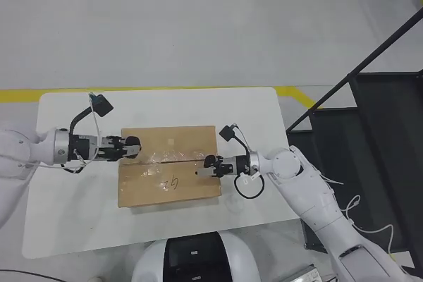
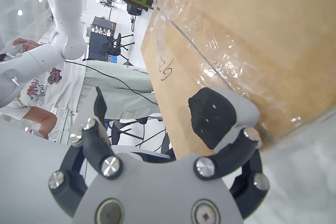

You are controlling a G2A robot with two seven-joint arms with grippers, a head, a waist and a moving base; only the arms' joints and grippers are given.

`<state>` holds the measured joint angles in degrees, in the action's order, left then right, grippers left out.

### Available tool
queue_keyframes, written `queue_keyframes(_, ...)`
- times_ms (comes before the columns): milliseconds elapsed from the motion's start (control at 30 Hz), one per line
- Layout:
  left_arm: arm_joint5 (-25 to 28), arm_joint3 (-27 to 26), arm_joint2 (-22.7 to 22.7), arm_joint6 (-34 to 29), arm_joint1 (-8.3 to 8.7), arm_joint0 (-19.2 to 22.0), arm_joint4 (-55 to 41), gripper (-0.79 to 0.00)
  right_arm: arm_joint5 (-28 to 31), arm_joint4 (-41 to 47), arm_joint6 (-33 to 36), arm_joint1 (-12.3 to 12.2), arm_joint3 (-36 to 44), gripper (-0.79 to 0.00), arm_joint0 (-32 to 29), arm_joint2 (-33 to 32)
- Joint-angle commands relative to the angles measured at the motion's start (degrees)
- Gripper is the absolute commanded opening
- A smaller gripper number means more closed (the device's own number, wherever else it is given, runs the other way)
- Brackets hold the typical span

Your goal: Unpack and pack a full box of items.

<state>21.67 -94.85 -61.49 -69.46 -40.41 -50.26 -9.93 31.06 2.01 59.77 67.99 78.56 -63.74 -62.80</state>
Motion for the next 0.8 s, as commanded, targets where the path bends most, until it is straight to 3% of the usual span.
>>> queue_keyframes(0, 0.52, -0.18, 0.69, 1.13, -0.15, -0.46, 2.58, 0.000, -0.08, -0.17, -0.08, -0.03, 0.04, 0.000, 0.28, 0.24)
queue_keyframes(267, 3.96, 0.86, 0.25, 6.30, -0.40, -3.13, 2.75, 0.000, 1.99, -5.12, -2.04, 0.28, 1.70, 0.000, 2.61, 3.24)
queue_keyframes(567, 6.44, 6.06, -8.38, 9.23, 1.30, -10.05, -4.06, 0.000, 12.15, -4.13, -4.72, -0.15, 6.08, 0.000, 2.15, 2.96)
queue_keyframes(767, 4.68, 9.64, -11.28, 9.66, 1.89, -13.61, -4.49, 0.000, 6.40, -9.02, -9.99, -0.03, 7.15, 0.000, 3.18, 3.04)
